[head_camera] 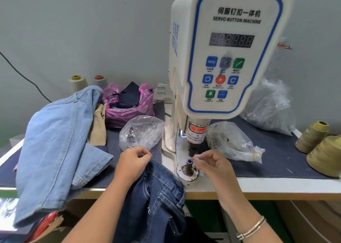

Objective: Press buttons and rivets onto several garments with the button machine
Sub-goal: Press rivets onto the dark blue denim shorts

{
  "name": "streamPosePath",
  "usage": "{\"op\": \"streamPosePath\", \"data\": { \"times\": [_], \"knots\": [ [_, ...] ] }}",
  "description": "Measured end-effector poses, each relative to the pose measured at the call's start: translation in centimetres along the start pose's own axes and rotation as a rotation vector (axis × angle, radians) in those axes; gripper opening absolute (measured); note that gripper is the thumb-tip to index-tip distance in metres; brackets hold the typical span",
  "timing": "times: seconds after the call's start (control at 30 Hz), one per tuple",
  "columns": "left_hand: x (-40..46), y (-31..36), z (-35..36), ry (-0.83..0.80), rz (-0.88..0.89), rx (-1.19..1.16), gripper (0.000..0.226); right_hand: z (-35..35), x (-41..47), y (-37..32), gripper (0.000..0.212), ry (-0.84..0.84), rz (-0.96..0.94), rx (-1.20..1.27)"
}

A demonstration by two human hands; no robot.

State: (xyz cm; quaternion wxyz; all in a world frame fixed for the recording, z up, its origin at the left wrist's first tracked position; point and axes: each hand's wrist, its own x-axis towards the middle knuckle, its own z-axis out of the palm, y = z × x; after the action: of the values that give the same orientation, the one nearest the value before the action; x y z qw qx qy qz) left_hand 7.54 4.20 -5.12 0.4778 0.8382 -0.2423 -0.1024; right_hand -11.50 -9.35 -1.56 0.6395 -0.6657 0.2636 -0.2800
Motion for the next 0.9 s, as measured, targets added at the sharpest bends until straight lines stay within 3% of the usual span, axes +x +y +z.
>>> {"op": "streamPosePath", "data": {
  "times": [0.13, 0.4, 0.9],
  "knots": [
    [-0.1, 0.2, -0.2, -0.011, 0.003, -0.013, 0.020, 1.0, 0.3, 0.1, 0.024, -0.042, 0.067, 0.044],
    [0.1, -0.1, 0.0, 0.003, 0.007, -0.002, 0.031, 0.8, 0.5, 0.5, 0.009, -0.055, 0.084, -0.019],
    [0.2, -0.3, 0.2, 0.002, 0.019, -0.028, 0.026, 0.5, 0.6, 1.2, 0.027, -0.002, -0.240, -0.316]
  ]
}}
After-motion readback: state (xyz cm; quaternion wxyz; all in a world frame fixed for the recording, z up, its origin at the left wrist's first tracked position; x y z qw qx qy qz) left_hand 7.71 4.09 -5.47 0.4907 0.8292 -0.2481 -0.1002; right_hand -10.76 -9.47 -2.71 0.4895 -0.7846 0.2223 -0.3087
